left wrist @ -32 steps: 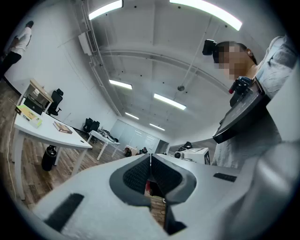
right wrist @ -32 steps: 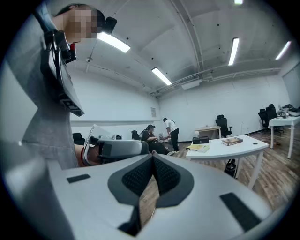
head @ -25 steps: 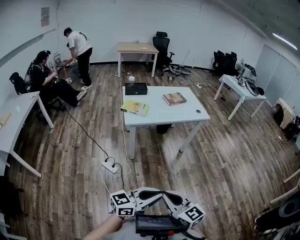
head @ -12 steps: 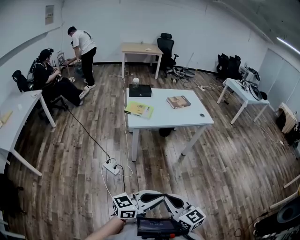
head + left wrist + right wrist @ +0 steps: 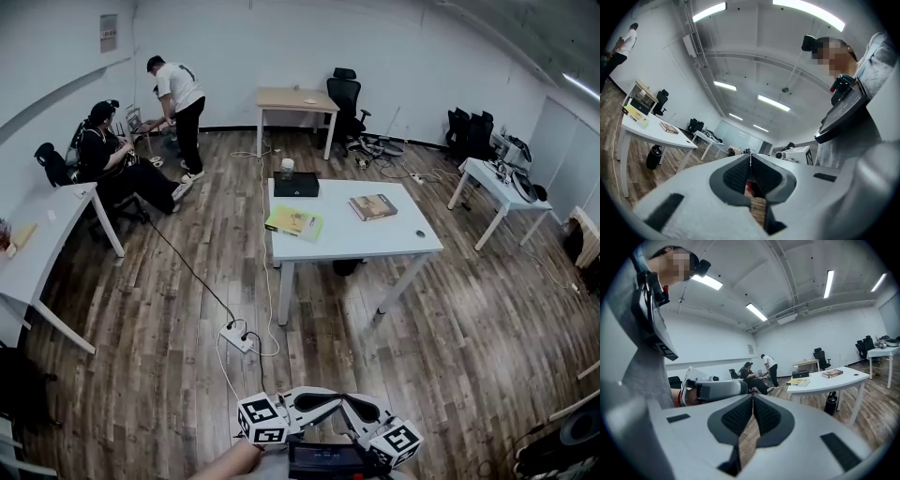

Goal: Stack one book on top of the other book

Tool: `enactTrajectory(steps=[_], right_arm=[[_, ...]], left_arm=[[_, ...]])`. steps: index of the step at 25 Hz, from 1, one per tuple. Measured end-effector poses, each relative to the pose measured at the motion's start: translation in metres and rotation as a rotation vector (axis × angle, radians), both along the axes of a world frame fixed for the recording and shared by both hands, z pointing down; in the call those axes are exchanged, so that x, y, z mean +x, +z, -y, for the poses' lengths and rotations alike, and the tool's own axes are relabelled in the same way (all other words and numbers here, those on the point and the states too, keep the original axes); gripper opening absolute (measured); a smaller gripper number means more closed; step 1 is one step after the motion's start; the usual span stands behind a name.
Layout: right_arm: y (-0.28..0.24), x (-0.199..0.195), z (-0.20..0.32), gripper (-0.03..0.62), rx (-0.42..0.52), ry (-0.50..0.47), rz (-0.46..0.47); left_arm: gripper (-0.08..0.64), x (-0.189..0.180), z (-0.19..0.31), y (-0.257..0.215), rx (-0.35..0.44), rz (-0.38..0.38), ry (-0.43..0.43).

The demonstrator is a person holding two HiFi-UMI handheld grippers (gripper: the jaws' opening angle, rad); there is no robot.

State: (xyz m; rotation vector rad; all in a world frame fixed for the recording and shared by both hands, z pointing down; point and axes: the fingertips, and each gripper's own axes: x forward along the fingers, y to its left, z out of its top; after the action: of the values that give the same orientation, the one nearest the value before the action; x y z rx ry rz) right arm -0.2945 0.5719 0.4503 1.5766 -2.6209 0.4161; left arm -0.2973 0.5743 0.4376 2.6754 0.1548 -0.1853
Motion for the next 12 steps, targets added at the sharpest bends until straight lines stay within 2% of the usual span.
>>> enactTrajectory(steps=[7, 12], right_arm=[[0.005, 0.014, 0.003, 0.029, -0.02, 0.008, 0.02], [0.013, 0.034, 0.03, 0.029, -0.018, -0.014, 0.05]], left_arm=[[0.018, 0.013, 0.003, 0.003, -0.014, 0.007, 0.001], [0.018, 0.031, 0.029, 0.009, -0.009, 0.038, -0.035]])
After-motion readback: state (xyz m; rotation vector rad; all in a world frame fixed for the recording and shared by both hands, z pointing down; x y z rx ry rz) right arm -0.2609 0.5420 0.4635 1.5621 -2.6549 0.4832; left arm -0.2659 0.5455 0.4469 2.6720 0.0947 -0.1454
